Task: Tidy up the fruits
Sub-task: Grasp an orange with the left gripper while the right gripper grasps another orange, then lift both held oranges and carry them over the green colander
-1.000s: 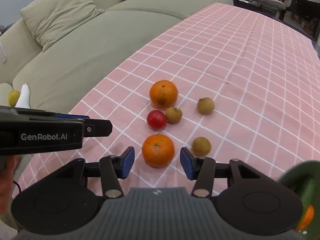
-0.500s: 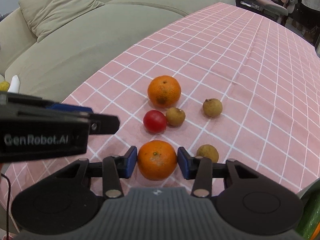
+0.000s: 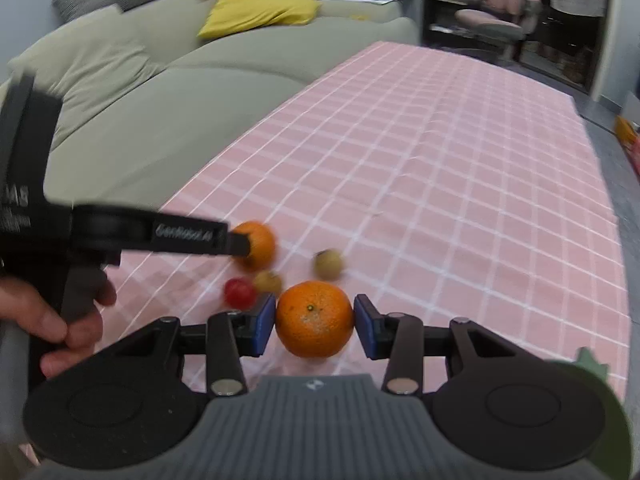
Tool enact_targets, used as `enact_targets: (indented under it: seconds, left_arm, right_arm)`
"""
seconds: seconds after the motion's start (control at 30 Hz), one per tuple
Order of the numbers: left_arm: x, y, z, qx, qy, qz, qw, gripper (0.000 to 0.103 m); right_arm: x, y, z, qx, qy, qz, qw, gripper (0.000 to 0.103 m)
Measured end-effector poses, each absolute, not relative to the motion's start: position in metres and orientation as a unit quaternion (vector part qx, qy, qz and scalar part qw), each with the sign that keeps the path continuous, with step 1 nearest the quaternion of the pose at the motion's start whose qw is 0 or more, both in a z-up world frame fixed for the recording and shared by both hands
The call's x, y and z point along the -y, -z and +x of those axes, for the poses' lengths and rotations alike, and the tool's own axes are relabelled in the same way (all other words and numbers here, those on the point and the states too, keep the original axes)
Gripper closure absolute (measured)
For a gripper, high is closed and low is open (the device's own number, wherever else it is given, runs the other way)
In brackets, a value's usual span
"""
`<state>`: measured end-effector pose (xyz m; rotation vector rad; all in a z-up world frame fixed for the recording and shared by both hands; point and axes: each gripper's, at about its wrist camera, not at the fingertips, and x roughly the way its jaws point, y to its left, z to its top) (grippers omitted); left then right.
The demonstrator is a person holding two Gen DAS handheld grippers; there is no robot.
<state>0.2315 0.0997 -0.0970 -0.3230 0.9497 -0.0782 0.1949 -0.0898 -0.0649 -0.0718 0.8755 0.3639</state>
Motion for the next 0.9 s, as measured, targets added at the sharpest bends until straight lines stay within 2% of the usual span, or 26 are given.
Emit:
enact_targets:
  seconds: [0.3, 0.4, 0.53, 0.8, 0.9]
  left_arm:
    - [-0.085, 0.115, 0.247, -0.465, 0.021, -0.131, 0.875, 0.038]
    - [-0.085, 0.117, 0.248, -0.463, 0.024, -0.132, 0.876, 0.049]
    - [-0.086, 0.114, 0.246, -0.465, 0.025, -0.136, 0.875, 0.051]
    - [-0.088, 0.069, 0.226, -0.441, 0.042, -0.171, 0.88, 0.052]
    - [-0.072, 0.044, 0.215, -0.439, 0.075, -0.148, 0.883, 0.052]
  right_arm:
    - [0.106, 0.062, 0.198, -0.433, -0.162, -0.037, 0.886, 0.063]
    - [0.112, 0.06, 0.195, -0.435, -0.158, -0.037, 0.886, 0.063]
    - [0.115, 0.056, 0.192, -0.432, -0.156, -0.034, 0.887, 0.063]
    - [0.124, 0.029, 0.174, -0.411, -0.167, -0.005, 0.896, 0.063]
    - [0.132, 0.012, 0.159, -0.397, -0.165, -0.009, 0.903, 0.063]
